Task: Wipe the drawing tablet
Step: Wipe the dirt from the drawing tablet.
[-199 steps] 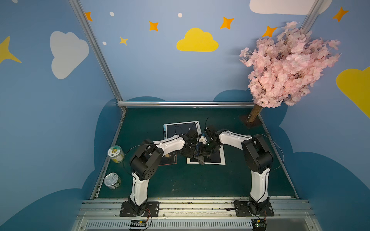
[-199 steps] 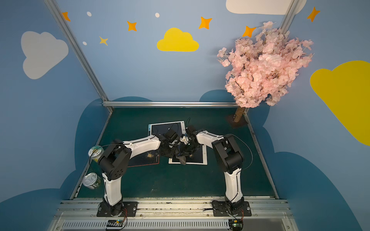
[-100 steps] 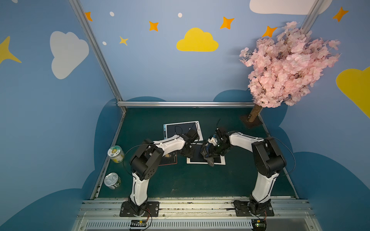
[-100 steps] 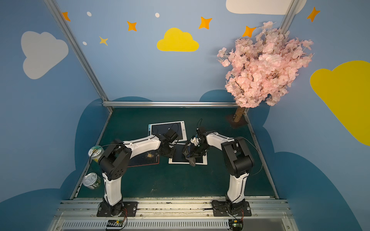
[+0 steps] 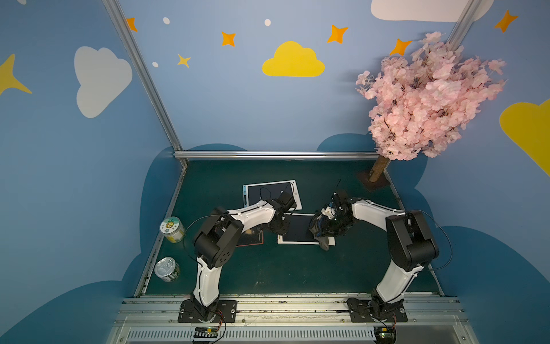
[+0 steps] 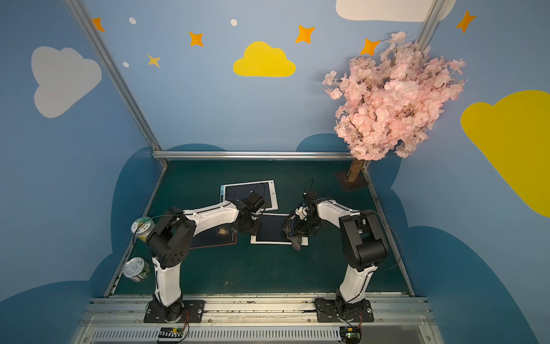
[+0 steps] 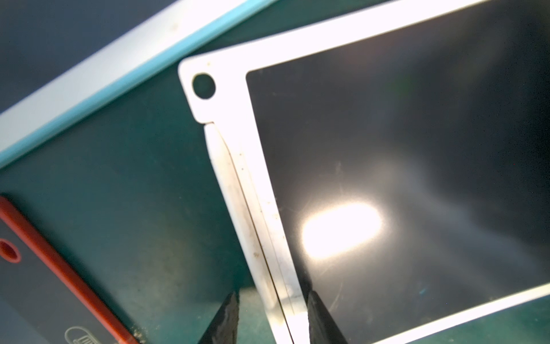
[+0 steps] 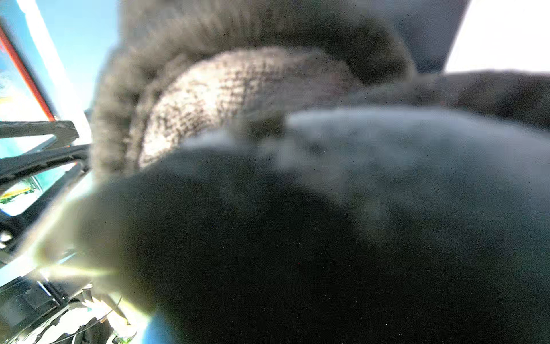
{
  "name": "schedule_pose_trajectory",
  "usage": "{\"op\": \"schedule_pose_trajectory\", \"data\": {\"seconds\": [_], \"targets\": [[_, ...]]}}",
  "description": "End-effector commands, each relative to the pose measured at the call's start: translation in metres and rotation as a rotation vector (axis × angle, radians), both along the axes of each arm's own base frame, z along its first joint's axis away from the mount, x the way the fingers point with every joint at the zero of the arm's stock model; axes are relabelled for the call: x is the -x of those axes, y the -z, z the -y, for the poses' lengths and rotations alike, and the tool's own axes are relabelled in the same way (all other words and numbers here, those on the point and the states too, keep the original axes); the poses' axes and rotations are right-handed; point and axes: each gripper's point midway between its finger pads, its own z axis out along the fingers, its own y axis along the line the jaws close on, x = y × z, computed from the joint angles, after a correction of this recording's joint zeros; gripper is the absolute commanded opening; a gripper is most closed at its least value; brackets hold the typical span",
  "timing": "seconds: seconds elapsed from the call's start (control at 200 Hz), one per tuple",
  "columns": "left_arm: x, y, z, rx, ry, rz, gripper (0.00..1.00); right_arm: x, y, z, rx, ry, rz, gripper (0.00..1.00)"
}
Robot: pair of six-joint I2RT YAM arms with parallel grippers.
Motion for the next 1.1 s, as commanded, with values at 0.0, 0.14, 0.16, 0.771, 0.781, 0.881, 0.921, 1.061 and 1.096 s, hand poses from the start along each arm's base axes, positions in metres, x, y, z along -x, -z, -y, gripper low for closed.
{"op": "schedule_pose_trajectory", "data": {"seconds": [0.0,0.14,0.16,0.771,0.781,0.881,0.921,1.061,1.096], "targets": [[0.008,0.015,-0.005,-0.037,-0.003,-0.047,0.39,0.034,0.019,0.037,0.176,0.041,-0.13,0.0],[0.007,0.015,-0.004,-0.034,-0.006,-0.047,0.39,0.035,0.016,0.049,0.237,0.066,-0.134,0.0],[0.007,0.015,-0.004,-0.034,-0.007,-0.047,0.39,0.036,0.016,0.051,0.247,0.068,-0.137,0.0],[0.008,0.014,-0.004,-0.031,-0.008,-0.048,0.39,0.048,0.024,0.11,0.333,0.259,-0.25,0.0],[0.008,0.015,-0.004,-0.031,-0.008,-0.051,0.39,0.048,0.024,0.112,0.335,0.266,-0.253,0.0],[0.009,0.016,-0.005,-0.033,-0.011,-0.054,0.39,0.049,0.023,0.125,0.363,0.302,-0.263,0.0],[0.009,0.015,-0.004,-0.031,-0.01,-0.052,0.39,0.049,0.021,0.132,0.387,0.319,-0.26,0.0],[0.009,0.015,-0.005,-0.033,-0.011,-0.052,0.39,0.049,0.007,0.158,0.503,0.381,-0.213,0.0],[0.009,0.014,-0.006,-0.034,-0.01,-0.051,0.39,0.049,0.002,0.165,0.542,0.394,-0.198,0.0]]}}
